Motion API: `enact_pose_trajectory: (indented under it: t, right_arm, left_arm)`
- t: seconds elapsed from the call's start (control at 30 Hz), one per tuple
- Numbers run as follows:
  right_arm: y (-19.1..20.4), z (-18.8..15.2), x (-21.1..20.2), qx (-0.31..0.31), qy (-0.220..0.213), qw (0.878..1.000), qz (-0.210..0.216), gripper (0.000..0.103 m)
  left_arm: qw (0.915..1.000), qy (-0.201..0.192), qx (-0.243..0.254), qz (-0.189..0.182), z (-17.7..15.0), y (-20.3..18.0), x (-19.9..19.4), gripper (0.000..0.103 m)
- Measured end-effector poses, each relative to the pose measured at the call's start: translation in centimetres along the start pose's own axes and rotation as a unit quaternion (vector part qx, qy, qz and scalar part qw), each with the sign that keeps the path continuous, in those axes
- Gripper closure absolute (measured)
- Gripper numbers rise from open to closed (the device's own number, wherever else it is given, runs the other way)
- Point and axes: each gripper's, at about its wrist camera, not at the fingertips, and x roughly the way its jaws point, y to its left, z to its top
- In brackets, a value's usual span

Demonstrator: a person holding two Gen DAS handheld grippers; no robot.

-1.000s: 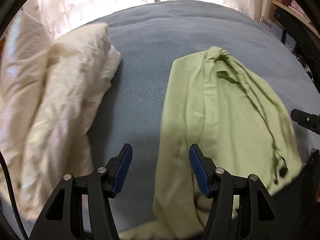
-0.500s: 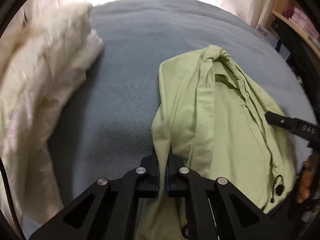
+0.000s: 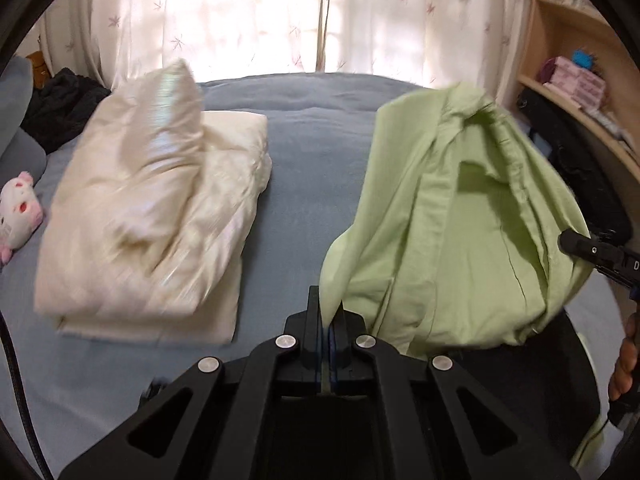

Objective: Fold large clothes
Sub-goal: 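Grasp the pale green hood with both tools and lay it over the black panel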

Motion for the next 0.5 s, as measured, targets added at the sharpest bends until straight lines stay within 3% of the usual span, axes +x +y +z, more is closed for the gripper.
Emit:
enact_pose_trajectory:
  t: [0.17, 0.4, 0.5]
  right_arm:
    - [1.2, -5.6, -4.8, -0.05, 0.009, 0.999, -0.008, 0.091]
    - [0.0, -13.9, -5.5, -0.031, 0.117, 0.991, -0.058, 0.083]
    - [-0.1, -17.4, -5.9, -0.029, 0.146, 0.986, -0.07, 0.083]
  left_arm:
    - [0.9996, 0.012, -0.003, -0.024, -6.4, 1.4, -4.6, 0.102]
    - [0.9954, 0.091, -0.028, -0.016, -15.5, 3.3, -5.5, 0.101]
    - [0.9908, 0.116, -0.066, -0.019, -18.2, 5.1, -6.4, 0.101]
